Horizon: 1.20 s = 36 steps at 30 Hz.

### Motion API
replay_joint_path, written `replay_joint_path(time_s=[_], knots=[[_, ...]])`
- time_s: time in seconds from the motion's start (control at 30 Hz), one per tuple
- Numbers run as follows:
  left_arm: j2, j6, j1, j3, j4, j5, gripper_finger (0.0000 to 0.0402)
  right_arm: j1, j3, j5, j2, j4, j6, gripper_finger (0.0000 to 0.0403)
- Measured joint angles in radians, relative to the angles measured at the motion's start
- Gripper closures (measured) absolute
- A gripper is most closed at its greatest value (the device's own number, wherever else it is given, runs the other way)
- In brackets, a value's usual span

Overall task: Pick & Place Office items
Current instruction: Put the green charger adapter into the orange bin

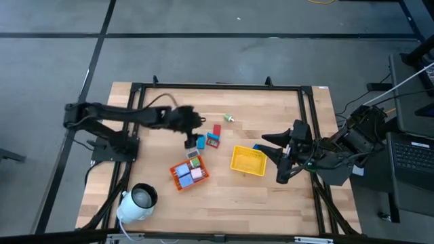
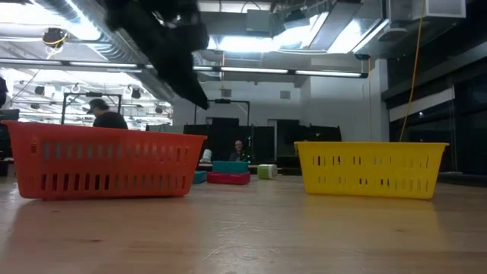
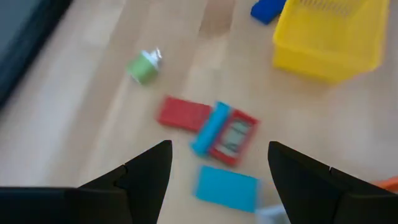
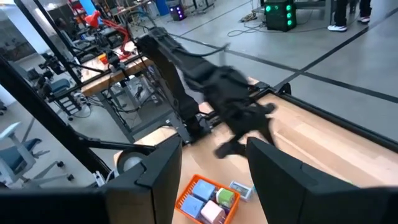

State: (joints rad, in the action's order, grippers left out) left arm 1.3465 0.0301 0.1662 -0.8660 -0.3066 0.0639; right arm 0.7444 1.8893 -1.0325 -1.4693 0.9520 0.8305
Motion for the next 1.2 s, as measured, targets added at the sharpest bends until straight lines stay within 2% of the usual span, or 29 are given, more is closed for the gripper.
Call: replay_joint_path(time_s=[0.1, 0.23, 0.4, 0.53, 0.6, 0.77, 1.2], knots=[[0.103, 0.213, 0.096, -0.081, -0.001, -0.051, 0.0141, 0.0, 0.0, -0.008, 0.0, -0.023, 0.002, 0.0216], [0.264, 0.421, 0.202, -0.224, -0.019, -0.098, 0.0141, -0.003, 0.0, -0.018, 0.0, -0.034, 0.019, 0.0216], [0.471, 0.643, 0.257, -0.456, -0.153, -0.161, 0.0141, -0.003, 0.0, -0.056, 0.0, -0.033, 0.048, 0.0216], [0.621, 0.791, 0.273, -0.627, -0.306, -0.163, 0.0141, -0.003, 0.0, -0.069, 0.0, -0.033, 0.067, 0.0216], [0.68, 0.828, 0.277, -0.688, -0.351, -0.167, 0.0141, -0.003, 0.0, -0.08, 0.0, -0.033, 0.077, 0.0216], [0.739, 0.81, 0.287, -0.746, -0.297, -0.231, 0.0141, -0.003, 0.0, -0.108, 0.0, -0.033, 0.079, 0.0216], [0.833, 0.819, 0.252, -0.816, -0.284, -0.212, 0.0141, -0.003, 0.0, -0.101, 0.0, -0.025, 0.071, 0.0216]])
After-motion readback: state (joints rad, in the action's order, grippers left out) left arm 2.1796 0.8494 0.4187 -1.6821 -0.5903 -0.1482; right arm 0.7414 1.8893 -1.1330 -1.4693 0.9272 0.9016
